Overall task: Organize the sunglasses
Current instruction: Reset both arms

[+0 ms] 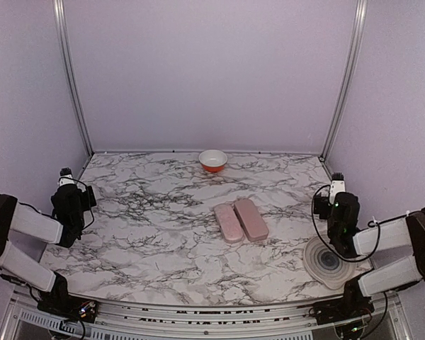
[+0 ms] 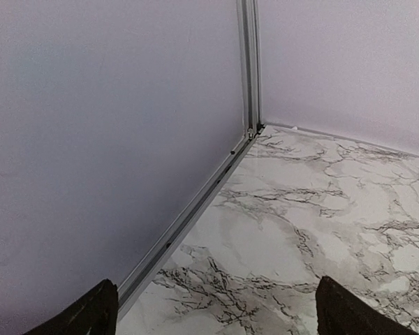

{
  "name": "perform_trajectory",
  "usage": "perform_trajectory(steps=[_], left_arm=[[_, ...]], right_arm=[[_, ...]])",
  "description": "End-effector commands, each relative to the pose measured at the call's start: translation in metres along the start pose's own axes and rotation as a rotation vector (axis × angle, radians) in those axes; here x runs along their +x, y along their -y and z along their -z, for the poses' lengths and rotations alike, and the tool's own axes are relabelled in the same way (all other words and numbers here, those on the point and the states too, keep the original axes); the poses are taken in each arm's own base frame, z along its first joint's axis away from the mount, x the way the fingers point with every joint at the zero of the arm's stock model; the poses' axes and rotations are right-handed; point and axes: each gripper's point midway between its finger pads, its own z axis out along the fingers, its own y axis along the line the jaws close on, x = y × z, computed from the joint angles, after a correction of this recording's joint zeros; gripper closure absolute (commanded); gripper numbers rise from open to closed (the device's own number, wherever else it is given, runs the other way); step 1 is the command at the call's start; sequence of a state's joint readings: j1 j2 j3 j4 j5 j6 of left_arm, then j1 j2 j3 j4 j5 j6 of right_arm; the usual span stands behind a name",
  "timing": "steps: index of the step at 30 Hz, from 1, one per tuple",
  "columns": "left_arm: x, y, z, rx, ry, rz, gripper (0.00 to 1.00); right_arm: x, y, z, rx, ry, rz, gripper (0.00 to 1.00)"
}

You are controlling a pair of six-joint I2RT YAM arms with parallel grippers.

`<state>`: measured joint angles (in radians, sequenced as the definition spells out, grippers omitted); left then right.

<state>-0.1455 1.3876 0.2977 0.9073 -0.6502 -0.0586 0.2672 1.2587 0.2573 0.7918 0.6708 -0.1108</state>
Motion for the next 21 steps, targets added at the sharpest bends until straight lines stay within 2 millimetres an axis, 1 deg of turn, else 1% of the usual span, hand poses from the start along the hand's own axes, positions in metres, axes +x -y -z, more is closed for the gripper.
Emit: perform_trajectory(steps=[1,4,6,11,13,14,15,17,18,20,21], left_arm=[[-0.021,0.010,0.002,0.080,0.130,0.057,0.01],[-0.020,0.008,0.007,0.089,0.174,0.068,0.01],[-0.017,0.008,0.006,0.091,0.156,0.071,0.01],[-0.017,0.013,0.004,0.122,0.152,0.058,0.01],[-0.016,0.025,0.006,0.215,0.153,0.033,0.01],[-0.014,0.031,0.006,0.264,0.149,0.021,0.02],[-0.011,0.036,0.006,0.304,0.142,0.020,0.03],[-0.010,0.034,0.002,0.298,0.147,0.033,0.03],[-0.006,0.034,-0.002,0.294,0.112,0.033,0.02],[-0.008,0.034,-0.003,0.293,0.122,0.038,0.01],[-0.007,0.033,-0.003,0.293,0.117,0.038,0.01]], right_arm=[[-0.026,-0.001,0.000,-0.105,0.187,-0.096,0.00],[-0.026,-0.006,-0.001,-0.141,0.228,-0.078,0.00],[-0.029,-0.012,-0.001,-0.174,0.249,-0.050,0.00],[-0.027,-0.020,-0.006,-0.254,0.277,-0.082,0.00],[-0.026,-0.019,-0.004,-0.267,0.312,-0.084,0.00],[-0.021,-0.019,-0.005,-0.272,0.305,-0.091,0.00],[-0.018,-0.017,-0.008,-0.272,0.302,-0.096,0.00],[-0.013,-0.026,-0.016,-0.320,0.247,-0.086,0.00],[-0.011,-0.031,-0.022,-0.336,0.228,-0.077,0.00],[-0.012,-0.029,-0.026,-0.341,0.228,-0.090,0.00],[-0.009,-0.026,-0.030,-0.319,0.204,-0.101,0.00]])
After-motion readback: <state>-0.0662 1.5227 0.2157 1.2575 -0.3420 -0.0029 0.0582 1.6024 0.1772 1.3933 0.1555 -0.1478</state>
